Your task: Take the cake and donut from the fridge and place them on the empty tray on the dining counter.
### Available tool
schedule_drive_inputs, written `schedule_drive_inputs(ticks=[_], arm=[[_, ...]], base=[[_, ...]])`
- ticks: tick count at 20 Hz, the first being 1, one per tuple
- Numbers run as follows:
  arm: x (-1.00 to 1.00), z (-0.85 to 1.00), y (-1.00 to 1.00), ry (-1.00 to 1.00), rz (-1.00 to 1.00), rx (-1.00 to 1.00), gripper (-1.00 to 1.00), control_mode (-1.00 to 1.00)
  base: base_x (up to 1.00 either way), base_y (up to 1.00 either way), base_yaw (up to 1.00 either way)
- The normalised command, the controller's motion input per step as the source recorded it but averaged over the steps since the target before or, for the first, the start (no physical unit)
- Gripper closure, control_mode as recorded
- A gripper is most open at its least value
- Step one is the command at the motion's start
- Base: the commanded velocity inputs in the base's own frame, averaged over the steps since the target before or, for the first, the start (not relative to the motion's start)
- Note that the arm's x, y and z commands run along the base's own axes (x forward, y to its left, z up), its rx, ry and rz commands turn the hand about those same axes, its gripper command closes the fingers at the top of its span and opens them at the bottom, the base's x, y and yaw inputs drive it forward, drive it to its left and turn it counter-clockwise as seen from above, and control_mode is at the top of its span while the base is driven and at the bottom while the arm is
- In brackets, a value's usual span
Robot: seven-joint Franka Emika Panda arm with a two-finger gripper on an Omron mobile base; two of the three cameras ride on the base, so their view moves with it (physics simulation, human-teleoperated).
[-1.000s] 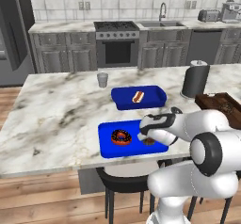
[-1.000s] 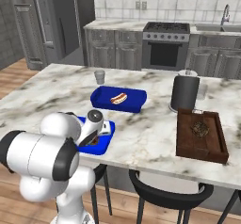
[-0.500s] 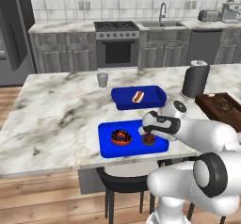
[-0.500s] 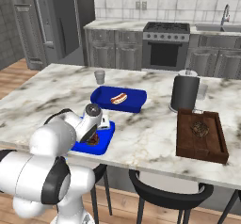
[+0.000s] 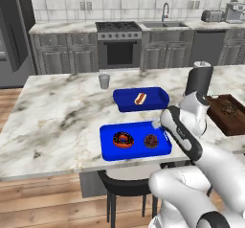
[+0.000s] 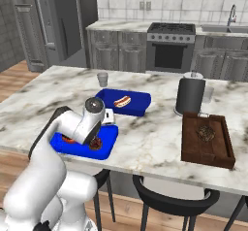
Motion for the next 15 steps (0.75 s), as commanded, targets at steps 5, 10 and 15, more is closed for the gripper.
schedule_drive_inputs(ticks=[5, 10, 15], arm=[[-1.00, 0.91, -0.51, -0.23, 0.00, 0.00, -1.00, -1.00], [-0.98, 0.68, -0.50, -0.26, 0.00, 0.00, -1.00, -1.00], [-0.17, 0.05, -0.16, -0.03, -0.07, 0.00, -1.00, -1.00]], base=[[0.00, 0.00, 0.00], [0.00, 0.00, 0.00], [0.00, 0.00, 0.00]])
